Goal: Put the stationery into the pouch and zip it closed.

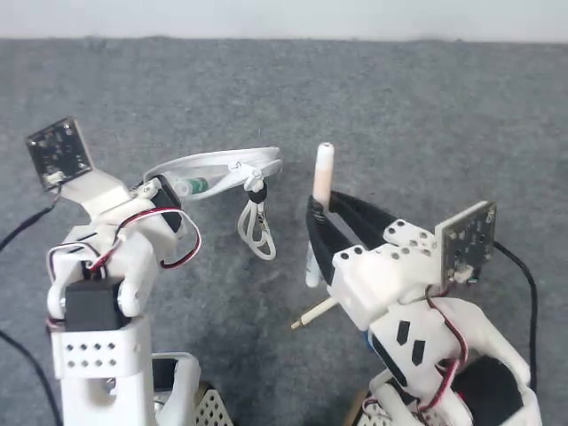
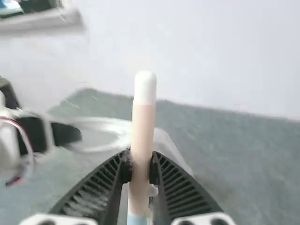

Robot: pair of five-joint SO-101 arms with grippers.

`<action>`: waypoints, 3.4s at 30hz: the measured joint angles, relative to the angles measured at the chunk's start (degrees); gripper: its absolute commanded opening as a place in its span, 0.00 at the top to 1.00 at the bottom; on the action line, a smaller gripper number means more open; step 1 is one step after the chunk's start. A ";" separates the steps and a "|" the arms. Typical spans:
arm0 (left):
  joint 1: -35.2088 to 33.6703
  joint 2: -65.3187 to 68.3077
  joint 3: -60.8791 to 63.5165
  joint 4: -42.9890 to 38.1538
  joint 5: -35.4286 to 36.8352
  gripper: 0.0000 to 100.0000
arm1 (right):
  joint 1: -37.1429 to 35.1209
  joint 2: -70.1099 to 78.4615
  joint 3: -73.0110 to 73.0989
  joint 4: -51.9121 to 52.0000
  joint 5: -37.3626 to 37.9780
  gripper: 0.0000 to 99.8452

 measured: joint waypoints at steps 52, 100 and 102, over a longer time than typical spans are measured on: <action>0.09 0.00 0.00 0.00 0.00 0.99 | -9.93 31.03 19.78 -77.89 26.29 0.99; -0.26 -0.18 3.43 -5.63 0.09 0.99 | -12.40 14.95 24.53 -46.42 31.74 0.81; -0.26 -0.18 3.43 -5.63 0.09 0.99 | -12.40 12.22 24.53 -44.66 31.21 0.81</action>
